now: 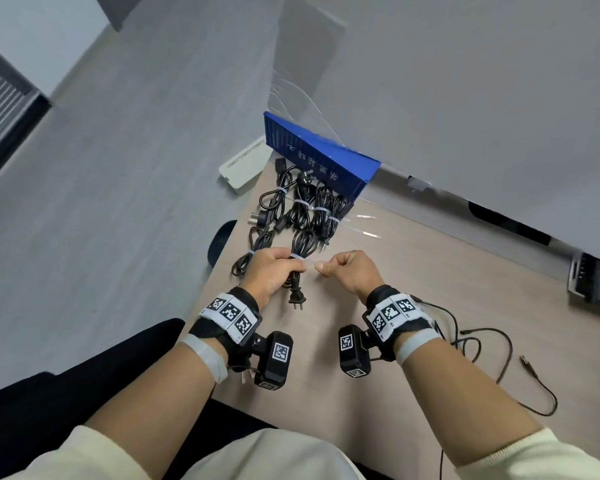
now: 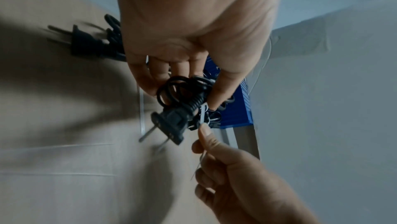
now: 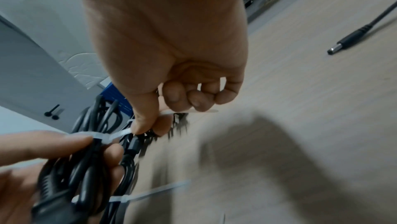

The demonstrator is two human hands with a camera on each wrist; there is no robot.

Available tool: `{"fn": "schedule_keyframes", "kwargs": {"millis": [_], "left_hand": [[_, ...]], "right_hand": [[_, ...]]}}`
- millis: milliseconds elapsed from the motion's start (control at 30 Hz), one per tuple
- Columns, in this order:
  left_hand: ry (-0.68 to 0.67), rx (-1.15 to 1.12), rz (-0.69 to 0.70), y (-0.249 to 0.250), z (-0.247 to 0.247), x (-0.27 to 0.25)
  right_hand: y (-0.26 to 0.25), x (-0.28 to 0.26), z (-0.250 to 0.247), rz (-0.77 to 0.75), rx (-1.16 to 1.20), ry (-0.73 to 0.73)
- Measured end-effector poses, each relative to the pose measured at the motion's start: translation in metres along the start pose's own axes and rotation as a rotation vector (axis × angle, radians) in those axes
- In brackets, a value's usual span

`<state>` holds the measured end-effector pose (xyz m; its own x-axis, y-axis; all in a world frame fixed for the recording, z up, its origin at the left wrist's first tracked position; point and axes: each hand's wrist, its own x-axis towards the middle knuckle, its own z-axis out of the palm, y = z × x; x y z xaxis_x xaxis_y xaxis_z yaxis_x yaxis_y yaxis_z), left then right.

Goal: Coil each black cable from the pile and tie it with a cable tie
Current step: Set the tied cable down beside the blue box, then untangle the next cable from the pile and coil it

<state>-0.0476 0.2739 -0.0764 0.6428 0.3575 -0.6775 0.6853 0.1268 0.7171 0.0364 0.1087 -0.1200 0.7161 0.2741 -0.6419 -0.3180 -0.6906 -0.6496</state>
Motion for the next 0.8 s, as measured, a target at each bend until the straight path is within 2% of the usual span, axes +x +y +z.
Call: {"fn": "schedule_keyframes", "kwargs": {"millis": [133,300,400,500,567,633,733,800], "left_hand": [[0.07,0.183,0.036,-0.007,0.003,0.008],[0.162,0.458,0.011,-0.018,0.003,0.022],[0.165,0.489,0.001,-0.024,0.011,0.027],[0.175,0.433,0.028,-0.026,0.021,0.025],[0.198,0.4,0.054,-0.027,0.025,0.023],[0.234,0.395,0.079,-0.028,0.029,0.019],[0.306,0.429,0.126,-0.026,0.034,0.011],[0.362,0.434,0.158,-0.022,0.042,-0.002]], "right_hand": [[0.004,-0.006,0.003,-0.025,-0.035,-0.014],[0.029,-0.021,-0.017,0.016,0.087,0.057],[0.051,-0.03,-0.047,0.025,0.041,0.174],[0.066,-0.041,-0.078,0.061,-0.015,0.365],[0.076,-0.048,-0.1,0.144,-0.096,0.482],[0.09,-0.052,-0.121,0.281,-0.265,0.529],[0.115,-0.052,-0.14,0.53,-0.476,0.408],[0.13,-0.056,-0.147,0.56,-0.556,0.269]]}}
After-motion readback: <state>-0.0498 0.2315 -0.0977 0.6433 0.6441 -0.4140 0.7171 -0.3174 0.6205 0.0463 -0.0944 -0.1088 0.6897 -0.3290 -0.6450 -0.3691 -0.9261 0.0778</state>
